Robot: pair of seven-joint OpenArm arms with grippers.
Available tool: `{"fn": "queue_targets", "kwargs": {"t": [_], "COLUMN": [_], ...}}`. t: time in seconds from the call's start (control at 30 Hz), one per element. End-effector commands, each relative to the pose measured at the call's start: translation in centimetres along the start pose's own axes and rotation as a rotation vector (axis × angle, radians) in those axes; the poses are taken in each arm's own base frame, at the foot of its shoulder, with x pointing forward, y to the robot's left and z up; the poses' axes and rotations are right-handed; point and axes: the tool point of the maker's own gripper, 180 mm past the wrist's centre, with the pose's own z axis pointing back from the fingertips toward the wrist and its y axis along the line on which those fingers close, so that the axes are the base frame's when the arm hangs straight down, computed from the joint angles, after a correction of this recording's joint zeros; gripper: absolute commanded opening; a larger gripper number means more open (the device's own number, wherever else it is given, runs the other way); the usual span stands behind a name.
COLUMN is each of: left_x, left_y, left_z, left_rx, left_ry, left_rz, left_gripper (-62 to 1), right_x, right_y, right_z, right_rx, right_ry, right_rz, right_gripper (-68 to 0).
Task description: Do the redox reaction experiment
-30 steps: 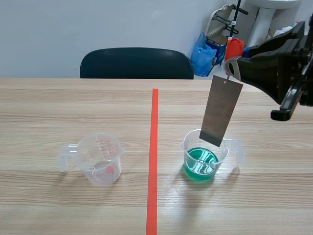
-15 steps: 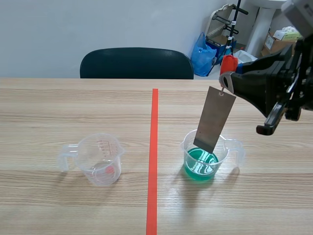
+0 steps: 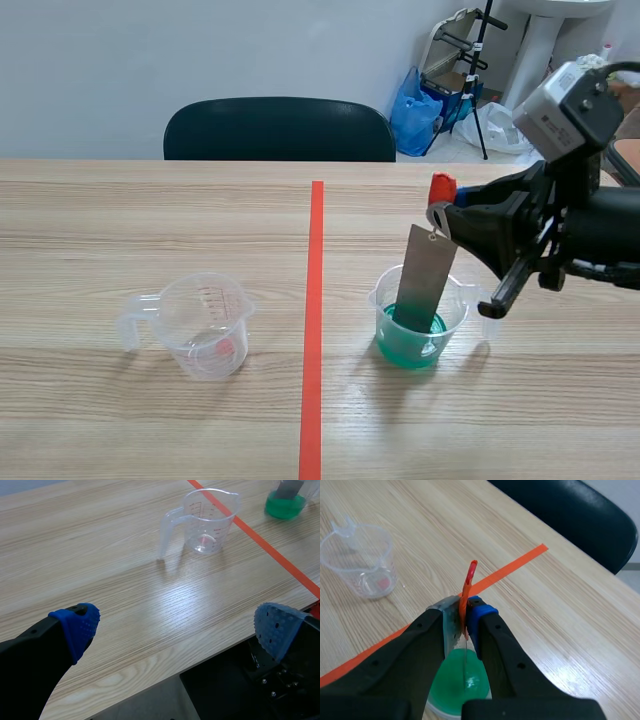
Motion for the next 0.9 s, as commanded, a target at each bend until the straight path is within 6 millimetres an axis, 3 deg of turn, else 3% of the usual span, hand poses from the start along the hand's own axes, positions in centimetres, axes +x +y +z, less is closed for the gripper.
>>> {"fn": "queue_targets", "kwargs": {"t": [0.0, 0.23, 0.87], "left_x": [0.6, 0.6, 0.6], "left_y": [-0.1, -0.1, -0.1], "left_z": [-0.1, -0.1, -0.1], "left_rx": [0.006, 0.006, 0.006], "left_ry": [-0.03, -0.03, -0.029], "left_rz": [0.01, 0.01, 0.009], "left_gripper": [1.4, 1.4, 1.4], "right_x": [1.0, -0.4, -0.4], "right_y": [-0.4, -0.4, -0.4], "right_z": [-0.2, -0.4, -0.4], "right_rx": [-0.008, -0.016, -0.017], "right_ry": [-0.041, -0.019, -0.019], "right_rz": [0.014, 0.016, 0.016], "right_gripper": [-66.9, -66.9, -66.9]}}
